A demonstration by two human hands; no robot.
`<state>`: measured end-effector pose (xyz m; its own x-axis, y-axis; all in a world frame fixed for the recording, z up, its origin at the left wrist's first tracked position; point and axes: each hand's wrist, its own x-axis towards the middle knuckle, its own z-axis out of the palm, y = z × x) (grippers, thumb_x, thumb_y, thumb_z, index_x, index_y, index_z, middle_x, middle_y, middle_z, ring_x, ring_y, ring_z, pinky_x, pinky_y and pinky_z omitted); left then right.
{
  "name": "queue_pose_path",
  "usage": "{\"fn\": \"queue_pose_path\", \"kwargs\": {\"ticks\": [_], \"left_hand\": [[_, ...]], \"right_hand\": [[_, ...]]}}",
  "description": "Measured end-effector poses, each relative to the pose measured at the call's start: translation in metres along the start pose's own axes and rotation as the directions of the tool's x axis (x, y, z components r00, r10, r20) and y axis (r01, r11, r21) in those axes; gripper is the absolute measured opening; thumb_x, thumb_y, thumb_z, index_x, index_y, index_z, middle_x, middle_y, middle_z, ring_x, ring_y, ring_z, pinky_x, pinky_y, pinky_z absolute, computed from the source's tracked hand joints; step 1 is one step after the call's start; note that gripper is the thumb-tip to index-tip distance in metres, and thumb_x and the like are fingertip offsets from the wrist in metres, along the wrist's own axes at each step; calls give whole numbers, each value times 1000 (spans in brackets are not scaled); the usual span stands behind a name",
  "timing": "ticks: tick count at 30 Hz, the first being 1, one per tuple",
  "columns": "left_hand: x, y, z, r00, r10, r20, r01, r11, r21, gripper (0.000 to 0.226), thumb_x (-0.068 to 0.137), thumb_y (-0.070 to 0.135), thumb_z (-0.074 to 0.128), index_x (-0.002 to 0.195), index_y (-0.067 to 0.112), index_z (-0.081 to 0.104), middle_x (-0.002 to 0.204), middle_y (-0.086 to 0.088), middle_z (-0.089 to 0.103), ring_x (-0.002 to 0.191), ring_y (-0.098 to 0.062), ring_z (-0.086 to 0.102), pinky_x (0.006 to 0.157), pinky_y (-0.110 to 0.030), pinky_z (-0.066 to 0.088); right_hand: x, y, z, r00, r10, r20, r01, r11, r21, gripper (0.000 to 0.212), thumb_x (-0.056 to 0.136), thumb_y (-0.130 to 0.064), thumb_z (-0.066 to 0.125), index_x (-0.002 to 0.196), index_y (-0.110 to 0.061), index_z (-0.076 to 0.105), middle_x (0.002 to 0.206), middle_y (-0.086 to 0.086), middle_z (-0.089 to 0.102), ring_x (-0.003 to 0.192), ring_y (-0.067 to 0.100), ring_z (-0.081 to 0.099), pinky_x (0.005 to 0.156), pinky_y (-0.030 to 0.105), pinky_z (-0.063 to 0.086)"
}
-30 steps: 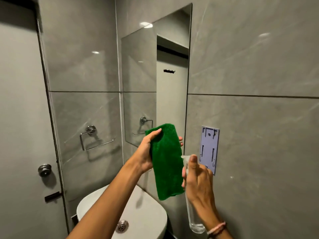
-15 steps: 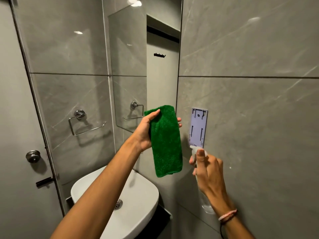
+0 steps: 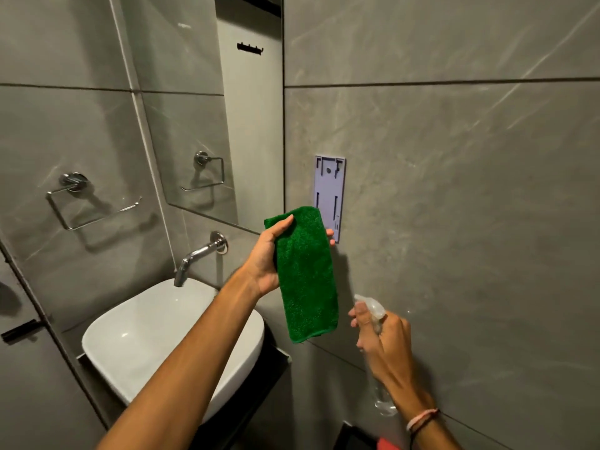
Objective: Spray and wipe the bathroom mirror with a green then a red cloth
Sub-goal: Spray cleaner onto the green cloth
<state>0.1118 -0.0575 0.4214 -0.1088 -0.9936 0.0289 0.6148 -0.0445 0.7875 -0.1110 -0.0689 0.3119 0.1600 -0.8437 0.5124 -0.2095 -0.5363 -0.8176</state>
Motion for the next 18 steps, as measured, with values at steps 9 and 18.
{"fn": "queue_pose_path", "kwargs": {"ticks": [9, 18], "left_hand": [[-15, -117, -36, 965, -242, -102, 223, 960, -167, 62, 100, 44, 43, 141, -1, 53, 152, -21, 50, 147, -36, 39, 124, -51, 29], [-40, -185, -73, 933, -301, -199, 244, 932, -268, 61, 90, 42, 56, 132, -2, 62, 138, -22, 65, 132, -33, 57, 110, -47, 48]], "right_hand": [[-76, 138, -3, 845, 532, 57, -531, 824, 196, 42, 96, -49, 50, 97, -16, 75, 75, 0, 74, 61, 5, 59, 57, 13, 51], [-106, 227, 29, 638, 762, 114, -768, 619, 161, 33, 104, -17, 53, 127, 2, 68, 123, 17, 73, 111, 23, 66, 107, 37, 48]]}}
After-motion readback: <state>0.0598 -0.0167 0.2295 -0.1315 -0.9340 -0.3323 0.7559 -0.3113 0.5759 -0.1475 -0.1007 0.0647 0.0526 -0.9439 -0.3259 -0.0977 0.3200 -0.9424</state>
